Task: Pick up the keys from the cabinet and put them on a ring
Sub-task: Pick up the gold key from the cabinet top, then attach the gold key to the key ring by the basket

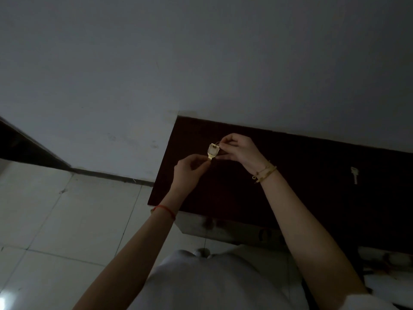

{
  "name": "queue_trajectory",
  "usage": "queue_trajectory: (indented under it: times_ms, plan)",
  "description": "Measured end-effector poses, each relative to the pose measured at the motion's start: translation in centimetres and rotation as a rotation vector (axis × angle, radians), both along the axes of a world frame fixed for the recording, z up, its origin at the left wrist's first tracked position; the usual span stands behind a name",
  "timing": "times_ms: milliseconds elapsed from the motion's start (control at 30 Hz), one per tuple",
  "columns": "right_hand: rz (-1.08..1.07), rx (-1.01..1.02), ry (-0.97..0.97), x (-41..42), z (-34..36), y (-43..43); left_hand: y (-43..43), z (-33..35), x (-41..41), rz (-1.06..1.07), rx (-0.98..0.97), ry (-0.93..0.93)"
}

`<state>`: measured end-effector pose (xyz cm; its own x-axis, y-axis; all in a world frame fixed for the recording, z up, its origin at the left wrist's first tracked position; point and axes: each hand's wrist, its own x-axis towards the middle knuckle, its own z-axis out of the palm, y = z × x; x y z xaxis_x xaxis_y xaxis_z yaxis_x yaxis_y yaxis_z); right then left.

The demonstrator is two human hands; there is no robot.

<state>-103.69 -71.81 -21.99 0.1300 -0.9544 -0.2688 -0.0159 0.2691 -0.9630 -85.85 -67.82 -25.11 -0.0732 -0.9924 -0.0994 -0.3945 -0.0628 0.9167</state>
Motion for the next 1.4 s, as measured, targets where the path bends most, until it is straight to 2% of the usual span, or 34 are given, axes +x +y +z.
queue_trajectory:
  times_ms: [300, 533, 900, 1167, 1400]
  plan:
    - [-0.085, -0.042, -0.013, -1.2, 1.3, 2.5, 1.2, 1.4, -0.8, -0.059, 0.108, 0.212]
    - [-0.193, -0.109, 0.008, -2.6, 2.5, 5.4, 2.1, 2.8, -2.2, -0.126, 0.153, 0.261]
    - [-0.47, -0.164, 0.129, -6.8, 5.0, 13.0, 4.1, 4.7, -7.6, -0.449, 0.203, 0.351]
    - [-0.727, -0.147, 0.167, -9.7, 5.2, 19.5, 6.8, 5.0, -12.3, -0.711, 0.255, 0.332]
    - [-0.923, -0.132, 0.236, -12.6, 5.0, 24.9, 9.9, 5.1, -17.3, -0.845, 0.365, 0.339]
